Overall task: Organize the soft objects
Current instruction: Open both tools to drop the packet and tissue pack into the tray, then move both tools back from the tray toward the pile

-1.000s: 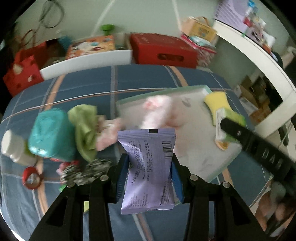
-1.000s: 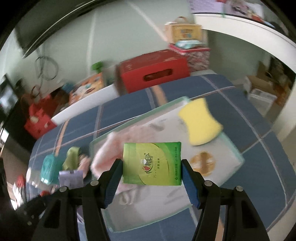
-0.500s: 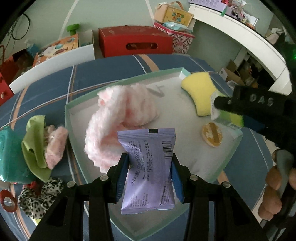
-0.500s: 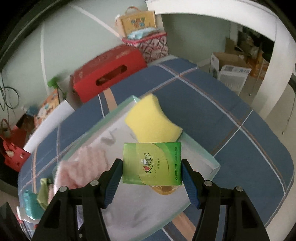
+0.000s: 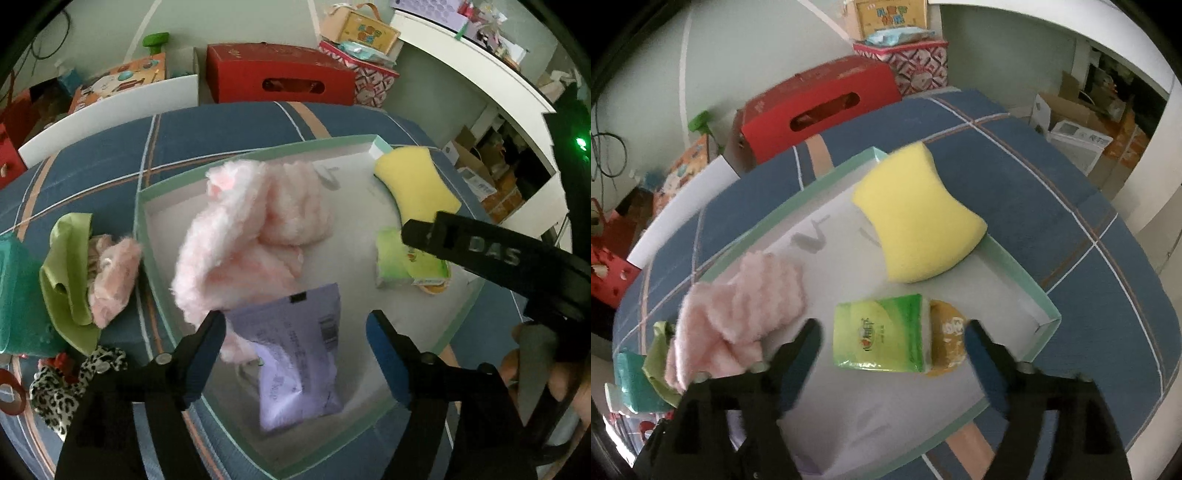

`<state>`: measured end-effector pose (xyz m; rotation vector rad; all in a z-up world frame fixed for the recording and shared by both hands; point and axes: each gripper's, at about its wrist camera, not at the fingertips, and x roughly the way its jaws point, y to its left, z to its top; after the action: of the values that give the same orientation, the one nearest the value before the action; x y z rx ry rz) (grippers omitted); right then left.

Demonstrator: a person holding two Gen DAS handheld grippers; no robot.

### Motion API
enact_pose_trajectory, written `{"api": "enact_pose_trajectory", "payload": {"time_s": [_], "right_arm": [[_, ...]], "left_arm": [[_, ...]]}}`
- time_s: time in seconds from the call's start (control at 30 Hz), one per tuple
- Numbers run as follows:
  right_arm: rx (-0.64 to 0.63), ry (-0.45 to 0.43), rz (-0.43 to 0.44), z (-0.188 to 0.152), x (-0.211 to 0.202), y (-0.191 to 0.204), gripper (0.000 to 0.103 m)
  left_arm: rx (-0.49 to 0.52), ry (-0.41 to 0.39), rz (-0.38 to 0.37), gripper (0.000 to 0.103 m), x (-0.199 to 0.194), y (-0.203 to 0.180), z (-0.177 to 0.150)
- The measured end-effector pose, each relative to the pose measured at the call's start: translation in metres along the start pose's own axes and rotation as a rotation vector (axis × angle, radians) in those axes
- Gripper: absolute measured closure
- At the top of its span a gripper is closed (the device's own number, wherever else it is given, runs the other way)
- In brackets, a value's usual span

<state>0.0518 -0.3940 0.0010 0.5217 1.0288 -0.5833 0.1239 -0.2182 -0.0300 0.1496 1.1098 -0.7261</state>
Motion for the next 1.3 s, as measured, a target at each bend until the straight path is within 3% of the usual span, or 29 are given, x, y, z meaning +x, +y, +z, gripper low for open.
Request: {"api": "enact_pose_trajectory", "payload": {"time_s": [0.1, 0.4, 0.47, 0.67, 1.0, 1.17, 1.3], "right_arm": [[-0.010, -0.044, -0.011, 0.000, -0.011, 0.001, 0.000], [-0.011, -0.148, 0.012, 0.000, -0.040, 0.004, 0.000], [-0.013, -0.155, 0.030, -0.002, -0.043, 0.007, 0.000], [-0.047, -0.174, 0.072, -0.008, -0.049, 0.025, 0.000], [-0.152, -0.145, 0.167, -0.028, -0.049, 0.074, 0.000], [-0.209, -0.096, 0.266, -0.041, -0.048, 0.103, 0.000], [-0.288, -0.065, 0.267, -0.055, -0.046, 0.127, 0.000]], "left_arm": [[-0.026, 0.002, -0.011, 0.016, -0.006, 0.005, 0.000], [-0.097, -0.041, -0.035, 0.014, -0.036, 0.020, -0.007], [-0.134, -0.060, -0.023, 0.010, -0.045, 0.030, -0.009], [-0.239, -0.120, 0.060, 0.009, -0.069, 0.068, -0.011], [-0.442, -0.169, 0.139, 0.009, -0.103, 0.131, -0.036], [-0.525, -0.173, 0.199, 0.009, -0.115, 0.161, -0.056], [-0.602, -0.162, 0.226, 0.009, -0.119, 0.189, -0.072]]}}
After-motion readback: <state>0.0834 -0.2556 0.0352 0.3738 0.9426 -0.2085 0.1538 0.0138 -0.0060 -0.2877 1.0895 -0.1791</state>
